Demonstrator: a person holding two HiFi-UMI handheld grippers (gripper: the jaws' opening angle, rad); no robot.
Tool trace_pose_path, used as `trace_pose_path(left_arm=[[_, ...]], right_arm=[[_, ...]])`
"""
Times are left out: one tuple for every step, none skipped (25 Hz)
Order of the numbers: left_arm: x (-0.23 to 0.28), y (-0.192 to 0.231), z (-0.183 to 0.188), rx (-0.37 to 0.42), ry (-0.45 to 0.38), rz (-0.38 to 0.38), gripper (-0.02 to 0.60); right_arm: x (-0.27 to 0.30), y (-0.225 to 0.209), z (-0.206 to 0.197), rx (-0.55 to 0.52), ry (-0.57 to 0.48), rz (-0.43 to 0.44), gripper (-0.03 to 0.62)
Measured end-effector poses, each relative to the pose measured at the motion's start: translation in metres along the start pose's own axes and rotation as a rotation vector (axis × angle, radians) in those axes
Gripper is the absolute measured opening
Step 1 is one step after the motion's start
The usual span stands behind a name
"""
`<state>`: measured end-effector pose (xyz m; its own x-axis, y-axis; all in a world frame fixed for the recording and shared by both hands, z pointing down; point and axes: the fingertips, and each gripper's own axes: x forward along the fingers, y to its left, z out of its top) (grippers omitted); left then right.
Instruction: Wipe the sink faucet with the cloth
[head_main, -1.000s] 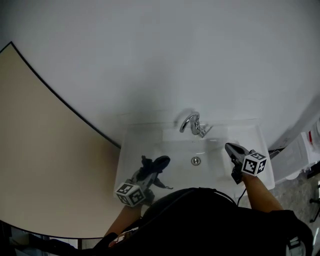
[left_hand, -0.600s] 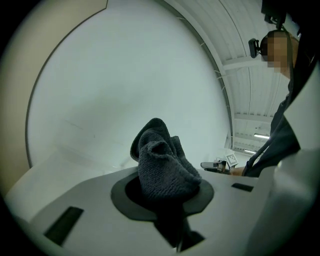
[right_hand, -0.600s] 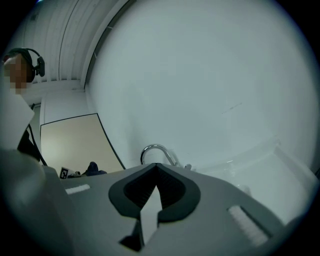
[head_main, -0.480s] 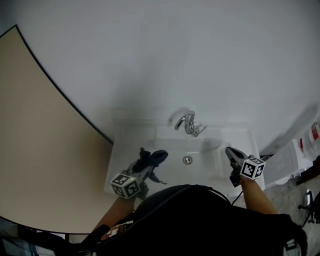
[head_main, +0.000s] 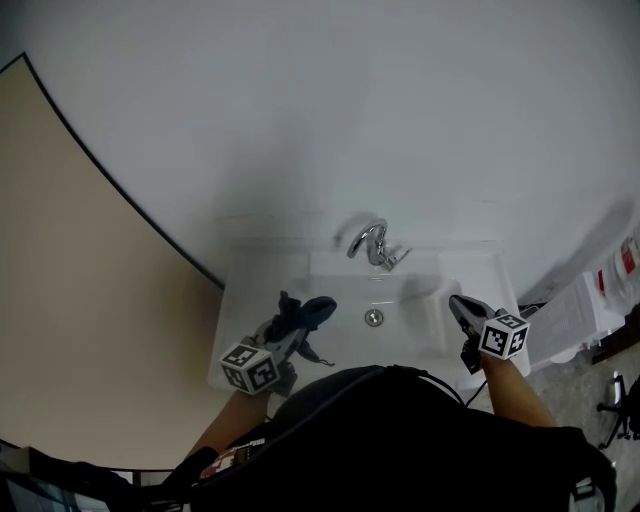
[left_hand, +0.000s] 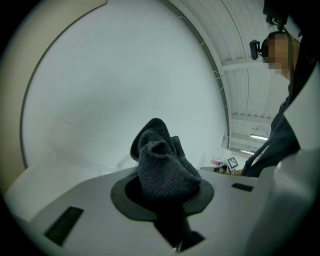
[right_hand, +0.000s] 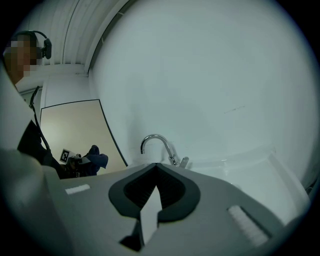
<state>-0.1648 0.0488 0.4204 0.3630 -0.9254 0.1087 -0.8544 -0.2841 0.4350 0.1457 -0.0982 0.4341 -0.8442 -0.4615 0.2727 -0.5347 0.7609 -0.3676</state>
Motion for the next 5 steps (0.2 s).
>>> trace_pose_path(left_arm=[[0.0002,0.0003,0.0008,0.001,-0.001,0.000,0.075],[0.0002,0.0008,0.0019,0.002,-0.004,0.000,0.075],[0.0001,0.0013,0.0030,0.003,-0.007,0.001,0.075],[-0.0001,0.0017,0.0042,0.003,-0.010,0.001,0.075],[-0.0002,0.0022,0.0052,0.003,-0.012,0.002,0.075]], right_arm=[[0.0003,0.0001,0.0000,-0.004,0.002,0.001,-0.002],[0.0009,0.0001,0.0007,-0.007,0.001,0.002,-0.002],[0.0016,0.0001,0.0017,-0.010,0.000,0.003,-0.002],[0.0024,0.0000,0.0027,-0.013,-0.001,0.003,-0.002],[0.0032,0.0000,0.0036,-0.015,-0.002,0.004,-0.002]])
